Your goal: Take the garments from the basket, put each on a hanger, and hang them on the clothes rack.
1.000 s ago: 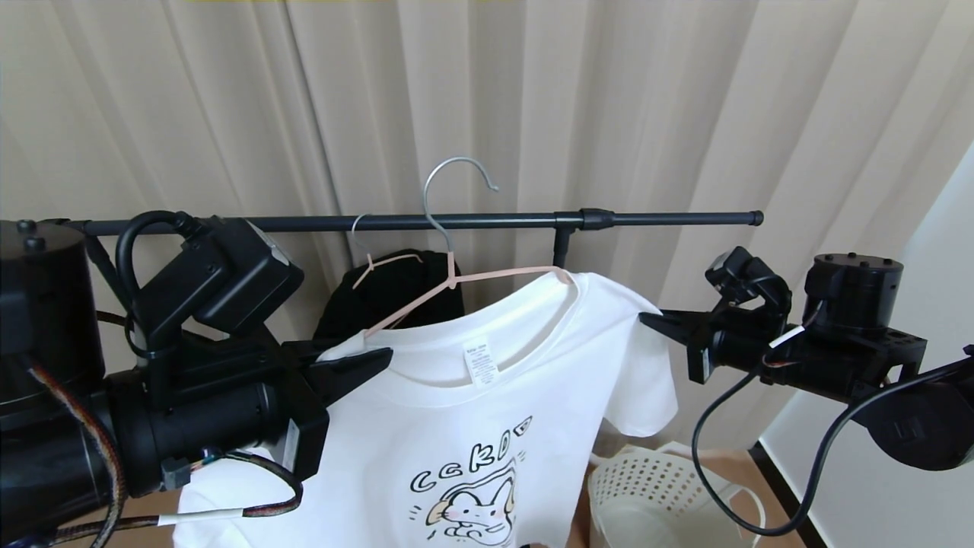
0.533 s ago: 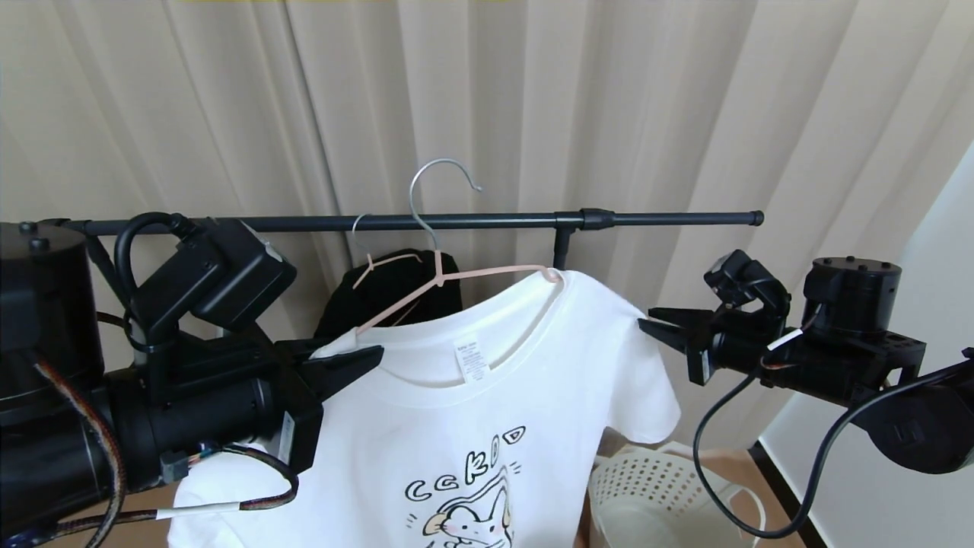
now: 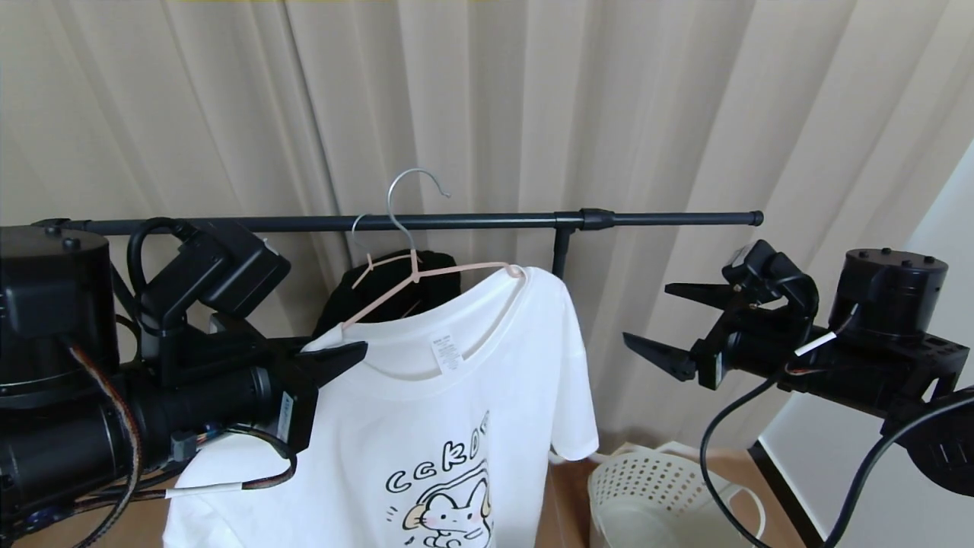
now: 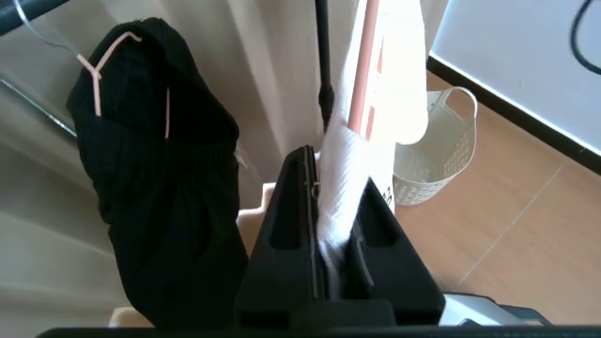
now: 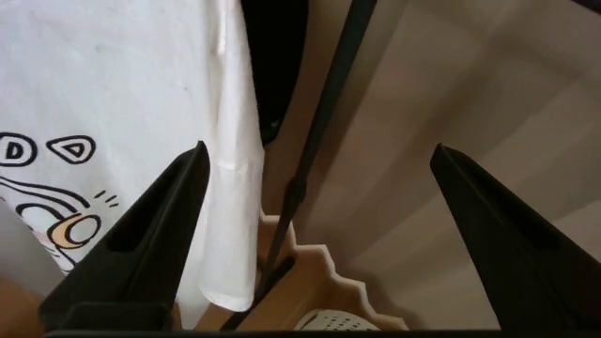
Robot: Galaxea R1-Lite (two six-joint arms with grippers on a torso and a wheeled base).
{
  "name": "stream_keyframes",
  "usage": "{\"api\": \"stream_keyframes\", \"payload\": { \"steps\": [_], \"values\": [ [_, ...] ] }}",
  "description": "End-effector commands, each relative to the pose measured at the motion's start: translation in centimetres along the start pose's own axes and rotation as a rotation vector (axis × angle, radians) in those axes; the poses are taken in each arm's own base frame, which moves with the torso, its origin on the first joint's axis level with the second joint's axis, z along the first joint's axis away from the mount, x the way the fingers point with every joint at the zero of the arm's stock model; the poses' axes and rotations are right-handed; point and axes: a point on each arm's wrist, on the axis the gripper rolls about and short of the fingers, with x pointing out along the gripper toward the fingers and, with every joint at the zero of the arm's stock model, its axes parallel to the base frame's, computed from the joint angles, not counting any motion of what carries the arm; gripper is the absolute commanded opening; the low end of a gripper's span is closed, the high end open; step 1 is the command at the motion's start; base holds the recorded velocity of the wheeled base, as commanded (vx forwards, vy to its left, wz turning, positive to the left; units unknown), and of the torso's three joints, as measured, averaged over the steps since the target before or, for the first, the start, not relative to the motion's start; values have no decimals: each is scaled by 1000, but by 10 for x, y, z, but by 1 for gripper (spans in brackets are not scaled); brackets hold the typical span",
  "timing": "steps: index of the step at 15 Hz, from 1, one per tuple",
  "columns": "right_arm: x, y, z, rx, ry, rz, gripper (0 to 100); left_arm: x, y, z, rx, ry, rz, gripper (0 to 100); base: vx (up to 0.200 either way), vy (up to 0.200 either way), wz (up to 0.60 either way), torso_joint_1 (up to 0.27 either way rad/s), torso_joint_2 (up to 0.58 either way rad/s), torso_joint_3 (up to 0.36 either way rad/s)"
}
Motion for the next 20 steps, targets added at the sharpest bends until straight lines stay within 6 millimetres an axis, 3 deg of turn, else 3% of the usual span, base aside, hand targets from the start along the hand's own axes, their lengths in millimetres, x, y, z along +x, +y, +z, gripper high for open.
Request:
{"api": "stream_keyframes", "payload": {
  "steps": [1, 5, 13, 20],
  "values": [
    [-11, 10, 15, -27, -49, 11, 100, 9, 7, -6, -20, 39, 26, 0, 0, 0, 0, 0, 0, 0],
    [-18, 16, 22, -41, -74, 18, 100, 18, 17, -13, -43, 81, 62, 0, 0, 0, 0, 0, 0, 0],
    [-21, 23, 30, -51, -89, 12, 100, 18, 16, -25, -79, 126, 75, 0, 0, 0, 0, 0, 0, 0],
    [-19, 26, 29, -51, -84, 21, 100, 35, 16, -30, -167, 171, 71, 0, 0, 0, 0, 0, 0, 0]
  ]
}}
